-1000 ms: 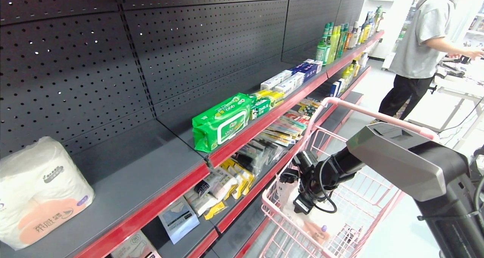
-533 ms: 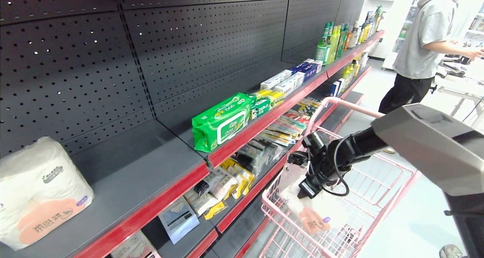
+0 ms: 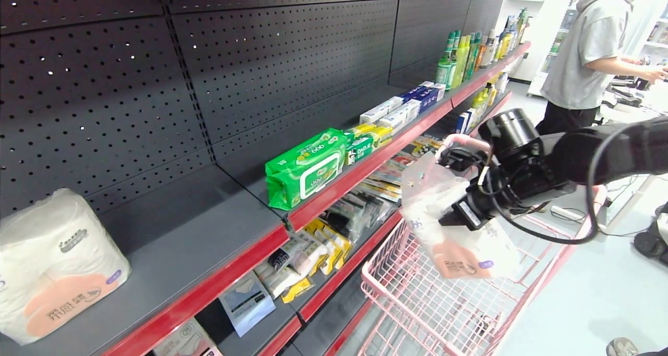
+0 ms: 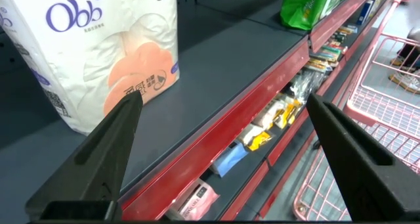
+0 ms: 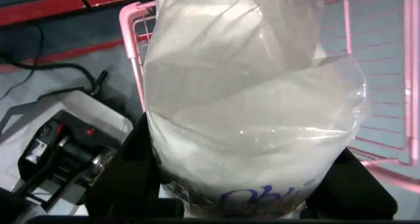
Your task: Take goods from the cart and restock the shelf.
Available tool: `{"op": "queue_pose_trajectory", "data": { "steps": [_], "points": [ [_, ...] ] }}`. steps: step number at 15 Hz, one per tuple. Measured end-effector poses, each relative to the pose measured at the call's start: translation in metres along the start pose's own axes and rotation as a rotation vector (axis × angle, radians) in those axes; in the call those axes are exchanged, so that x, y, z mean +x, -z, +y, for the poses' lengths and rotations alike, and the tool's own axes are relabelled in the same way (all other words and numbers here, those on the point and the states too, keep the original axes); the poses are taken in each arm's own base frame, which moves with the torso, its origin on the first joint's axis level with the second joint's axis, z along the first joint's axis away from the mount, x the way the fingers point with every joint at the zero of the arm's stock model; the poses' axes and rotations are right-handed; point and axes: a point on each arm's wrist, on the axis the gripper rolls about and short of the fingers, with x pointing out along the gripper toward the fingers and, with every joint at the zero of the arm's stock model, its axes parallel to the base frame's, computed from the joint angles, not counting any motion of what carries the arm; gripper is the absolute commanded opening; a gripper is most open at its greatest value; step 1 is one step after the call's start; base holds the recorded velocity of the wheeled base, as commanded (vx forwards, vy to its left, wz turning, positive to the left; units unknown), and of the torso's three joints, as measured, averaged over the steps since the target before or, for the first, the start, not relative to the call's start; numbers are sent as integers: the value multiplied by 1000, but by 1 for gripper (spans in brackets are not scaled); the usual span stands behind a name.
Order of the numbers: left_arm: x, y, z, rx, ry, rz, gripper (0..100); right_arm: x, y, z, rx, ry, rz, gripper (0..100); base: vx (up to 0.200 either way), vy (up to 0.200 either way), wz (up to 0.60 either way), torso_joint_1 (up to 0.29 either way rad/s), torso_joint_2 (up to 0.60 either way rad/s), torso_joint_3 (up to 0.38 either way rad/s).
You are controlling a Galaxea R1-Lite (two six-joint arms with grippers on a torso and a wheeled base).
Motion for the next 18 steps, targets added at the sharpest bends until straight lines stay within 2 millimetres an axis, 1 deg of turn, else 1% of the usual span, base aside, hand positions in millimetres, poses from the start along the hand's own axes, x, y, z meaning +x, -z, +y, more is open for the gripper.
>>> {"op": "queue_pose_trajectory", "data": {
  "steps": [2, 5, 8, 10, 12, 15, 18],
  "points": [
    [0, 0, 0, 0, -1, 0, 100, -48, 12, 4, 10, 36, -70, 0, 0, 0, 0, 0, 0, 0],
    [0, 0, 0, 0, -1, 0, 100, -115, 43, 15, 74, 79, -189, 0, 0, 0, 0, 0, 0, 0],
    [0, 0, 0, 0, 0, 0, 100, -163, 79, 21, 130, 142, -298, 0, 0, 0, 0, 0, 0, 0],
    [0, 0, 0, -2, 0, 0, 100, -185, 100, 20, 174, 213, -364, 0, 0, 0, 0, 0, 0, 0],
    [0, 0, 0, -2, 0, 0, 100, -199, 113, 18, 214, 297, -473, 0, 0, 0, 0, 0, 0, 0],
    [0, 0, 0, 0, -1, 0, 100, -209, 129, 21, 264, 349, -539, 0, 0, 0, 0, 0, 0, 0],
    [0, 0, 0, -1, -1, 0, 100, -208, 145, 29, 280, 350, -536, 0, 0, 0, 0, 0, 0, 0]
  ]
}}
